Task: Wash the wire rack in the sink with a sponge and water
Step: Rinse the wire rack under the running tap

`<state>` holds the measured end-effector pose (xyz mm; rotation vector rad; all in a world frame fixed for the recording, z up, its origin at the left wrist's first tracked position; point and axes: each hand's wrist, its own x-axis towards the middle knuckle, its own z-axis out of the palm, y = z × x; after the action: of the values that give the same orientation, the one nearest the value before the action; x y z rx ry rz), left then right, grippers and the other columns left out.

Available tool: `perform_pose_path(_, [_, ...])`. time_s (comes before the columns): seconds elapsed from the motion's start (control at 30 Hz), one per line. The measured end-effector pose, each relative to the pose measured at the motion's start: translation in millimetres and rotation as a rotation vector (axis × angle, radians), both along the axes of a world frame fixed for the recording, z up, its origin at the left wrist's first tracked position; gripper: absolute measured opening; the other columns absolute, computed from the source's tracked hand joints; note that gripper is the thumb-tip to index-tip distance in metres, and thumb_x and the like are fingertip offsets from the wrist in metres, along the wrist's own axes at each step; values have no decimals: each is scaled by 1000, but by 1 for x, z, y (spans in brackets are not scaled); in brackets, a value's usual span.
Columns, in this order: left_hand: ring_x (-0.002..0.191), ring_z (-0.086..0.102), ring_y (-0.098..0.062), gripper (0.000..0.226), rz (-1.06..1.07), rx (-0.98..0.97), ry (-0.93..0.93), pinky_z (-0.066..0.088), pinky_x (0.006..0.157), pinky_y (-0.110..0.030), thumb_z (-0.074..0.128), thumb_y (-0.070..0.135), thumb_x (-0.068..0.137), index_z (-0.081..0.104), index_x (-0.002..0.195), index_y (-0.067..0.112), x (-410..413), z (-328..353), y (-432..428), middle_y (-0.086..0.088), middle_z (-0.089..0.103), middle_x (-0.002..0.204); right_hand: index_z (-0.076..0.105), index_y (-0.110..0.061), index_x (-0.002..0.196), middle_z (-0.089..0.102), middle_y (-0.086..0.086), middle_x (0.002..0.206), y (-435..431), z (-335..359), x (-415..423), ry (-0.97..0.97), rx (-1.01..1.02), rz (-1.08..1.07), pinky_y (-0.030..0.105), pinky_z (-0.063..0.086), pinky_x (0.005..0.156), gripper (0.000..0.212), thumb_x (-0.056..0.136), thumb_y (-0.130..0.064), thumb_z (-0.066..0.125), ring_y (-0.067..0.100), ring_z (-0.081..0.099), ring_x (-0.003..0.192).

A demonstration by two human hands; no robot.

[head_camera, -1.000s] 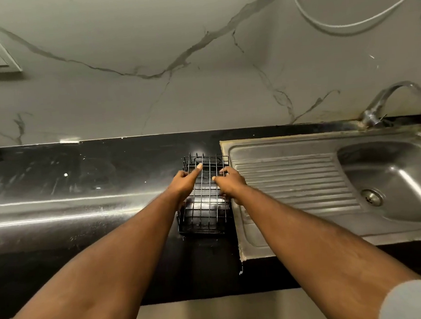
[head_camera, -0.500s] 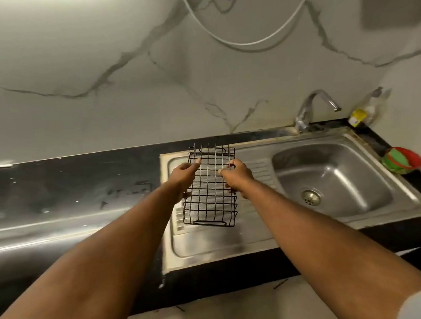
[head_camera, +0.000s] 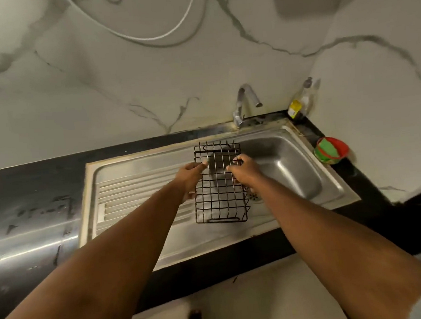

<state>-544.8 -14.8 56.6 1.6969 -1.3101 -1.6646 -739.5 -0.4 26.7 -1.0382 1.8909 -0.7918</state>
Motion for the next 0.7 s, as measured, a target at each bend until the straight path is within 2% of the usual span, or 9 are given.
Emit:
perform_pose_path(0.07, [82, 51, -18, 42, -8, 0, -8, 46, 70, -32, 57, 56, 102, 60, 133, 27, -22, -1, -7, -3, 59, 115, 52, -24, 140, 67, 3, 104, -6, -5, -24, -7, 8, -5, 31, 62, 63, 49, 94, -27, 70, 19, 71, 84])
perform_pose_path(0.13, [86, 52, -20, 46, -20, 20, -1, 49, 76, -35, 56, 57, 102, 60, 135, 26, -45, -6, -19, -3, 58, 115, 53, -24, 138, 68, 4, 103, -15, -10, -48, 0, 14, -18, 37, 64, 72, 49, 93, -28, 71, 20, 72, 85])
perform_pose_path(0.2, [97, 56, -25, 53, -38, 60, 8, 50, 87, -41, 57, 61, 100, 59, 138, 24, -65, -12, -31, -7, 57, 124, 53, -24, 139, 68, 3, 103, -23, -13, -68, 12, 20, -37, 32, 64, 66, 50, 93, -27, 72, 18, 71, 80])
perform_pose_path(0.3, [114, 58, -32, 63, -74, 89, 26, 55, 86, -42, 56, 68, 97, 56, 143, 25, -96, -24, -52, -9, 60, 131, 52, -24, 142, 66, 1, 104, -37, -12, -99, 40, 44, -44, 30, 60, 64, 51, 94, -28, 70, 16, 68, 78])
perform_pose_path(0.37, [116, 58, -32, 63, -76, 138, 54, 56, 93, -45, 57, 67, 96, 56, 141, 23, -114, -36, -63, -9, 62, 128, 53, -25, 138, 65, -1, 102, -44, -13, -119, 71, 72, -36, 35, 62, 72, 47, 95, -29, 69, 18, 69, 82])
perform_pose_path(0.47, [121, 58, -33, 68, -65, 209, 87, 53, 103, -53, 62, 68, 93, 56, 144, 24, -136, -54, -77, -9, 64, 132, 54, -25, 136, 64, 1, 106, -61, -22, -146, 101, 114, -2, 36, 62, 76, 44, 95, -29, 70, 18, 68, 83])
perform_pose_path(0.53, [122, 58, -35, 66, -62, 224, 84, 53, 103, -55, 63, 66, 93, 57, 145, 26, -148, -62, -90, -10, 63, 132, 51, -24, 142, 60, 1, 109, -75, -29, -162, 97, 128, 16, 36, 62, 76, 50, 96, -28, 69, 17, 65, 79])
perform_pose_path(0.63, [118, 57, -35, 59, -22, 287, 72, 52, 104, -53, 64, 62, 95, 58, 141, 26, -167, -75, -98, -5, 62, 126, 49, -25, 146, 60, 5, 124, -89, -47, -181, 129, 168, 59, 30, 59, 64, 55, 95, -29, 70, 16, 67, 79])
perform_pose_path(0.7, [117, 57, -34, 56, 6, 328, 72, 52, 104, -52, 63, 60, 96, 57, 141, 26, -174, -83, -97, -4, 61, 124, 50, -26, 144, 61, 6, 127, -95, -61, -189, 123, 185, 99, 33, 62, 70, 54, 94, -29, 70, 18, 69, 84])
